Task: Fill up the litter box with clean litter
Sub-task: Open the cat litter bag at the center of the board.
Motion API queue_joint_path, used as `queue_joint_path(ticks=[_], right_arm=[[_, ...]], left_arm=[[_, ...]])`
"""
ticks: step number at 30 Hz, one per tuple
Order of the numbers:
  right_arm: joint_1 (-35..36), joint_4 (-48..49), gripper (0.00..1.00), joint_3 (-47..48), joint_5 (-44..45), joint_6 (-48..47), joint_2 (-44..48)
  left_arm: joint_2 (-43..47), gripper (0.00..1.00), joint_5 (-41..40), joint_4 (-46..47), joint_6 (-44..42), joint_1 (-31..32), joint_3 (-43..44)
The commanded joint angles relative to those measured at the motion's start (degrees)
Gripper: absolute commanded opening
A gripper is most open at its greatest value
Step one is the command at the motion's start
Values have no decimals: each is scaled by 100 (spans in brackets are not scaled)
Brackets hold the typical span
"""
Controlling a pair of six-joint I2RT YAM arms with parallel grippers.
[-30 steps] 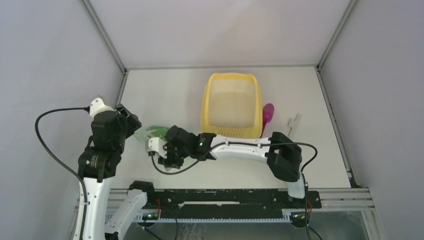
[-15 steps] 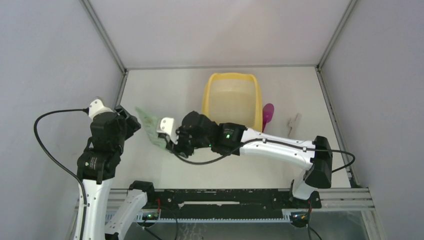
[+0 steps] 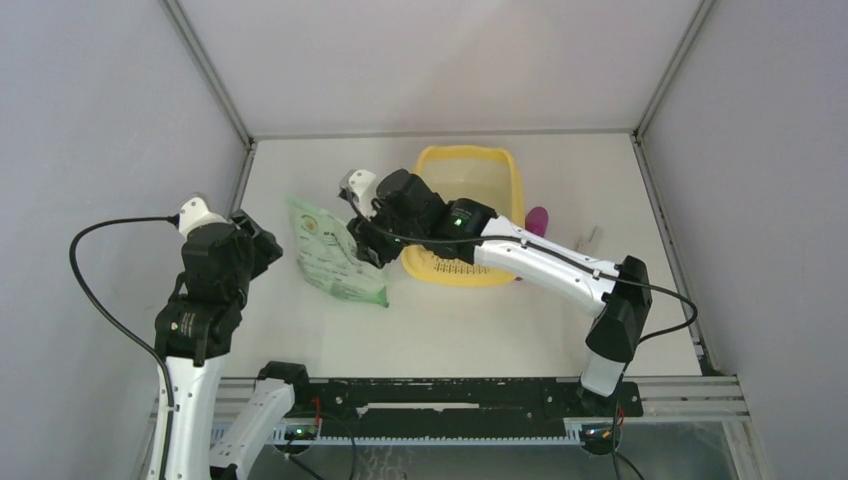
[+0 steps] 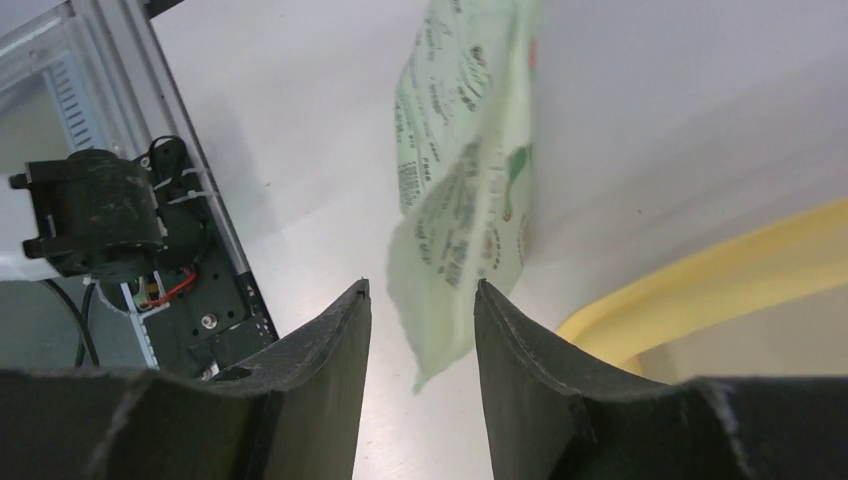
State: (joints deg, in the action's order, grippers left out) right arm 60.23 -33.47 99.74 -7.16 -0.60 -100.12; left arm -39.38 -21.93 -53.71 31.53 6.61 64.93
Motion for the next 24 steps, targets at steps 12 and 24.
queue_joint_path(ticks=[12,24], right_arm=[[-301,-467,50,777,-276,387,-636],[-269,-1492,50,2344,-83,264,-2080]], left_arm=[[1,68,125,244,-30,-41,146],[-44,68,185,212,-78,-45,243]])
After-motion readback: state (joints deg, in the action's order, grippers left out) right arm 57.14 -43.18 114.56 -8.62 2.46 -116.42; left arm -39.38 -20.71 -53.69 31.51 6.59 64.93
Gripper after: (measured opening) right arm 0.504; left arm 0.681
